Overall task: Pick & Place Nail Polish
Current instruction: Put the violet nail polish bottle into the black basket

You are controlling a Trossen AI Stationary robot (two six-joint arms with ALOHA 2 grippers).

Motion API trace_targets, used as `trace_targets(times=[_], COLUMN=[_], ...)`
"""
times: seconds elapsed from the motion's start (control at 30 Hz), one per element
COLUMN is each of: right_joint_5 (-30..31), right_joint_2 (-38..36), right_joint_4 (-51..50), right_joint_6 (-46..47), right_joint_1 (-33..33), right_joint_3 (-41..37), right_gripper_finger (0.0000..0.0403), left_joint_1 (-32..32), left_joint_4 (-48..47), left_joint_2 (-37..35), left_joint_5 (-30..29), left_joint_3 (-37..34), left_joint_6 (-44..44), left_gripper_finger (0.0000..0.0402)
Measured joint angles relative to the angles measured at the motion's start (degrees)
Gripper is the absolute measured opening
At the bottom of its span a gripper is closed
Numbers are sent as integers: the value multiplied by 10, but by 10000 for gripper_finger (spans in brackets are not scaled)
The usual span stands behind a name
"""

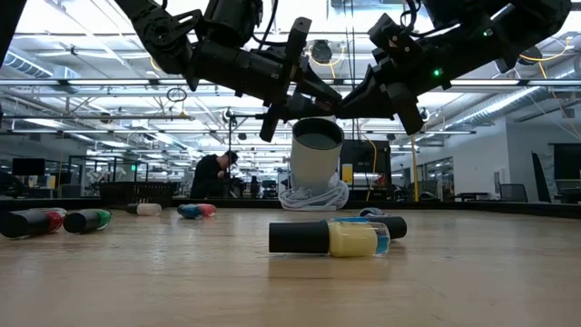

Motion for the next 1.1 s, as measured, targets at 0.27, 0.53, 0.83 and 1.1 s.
trace_targets(times=[0.27,0.53,0.83,1.1], right_joint_5=[3,39,57,57], right_joint_2=[0,0,-13,-24], right_joint_4=[0,1,-9,-56], right_joint_6=[0,88,172,230], right_joint_1=[0,1,-1,-41], right_joint_3=[0,0,0,-1], right_gripper_finger=[47,135,240,233], left_joint_1=[0,-1,-15,-85], left_joint_4=[0,-2,-64,-161], left_joint_2=[0,-22,-97,-135], left_joint_5=[-1,7,4,19], left_joint_3=[0,0,0,0], left_joint_6=[18,138,362,615], left_gripper_finger=[57,55,55,55])
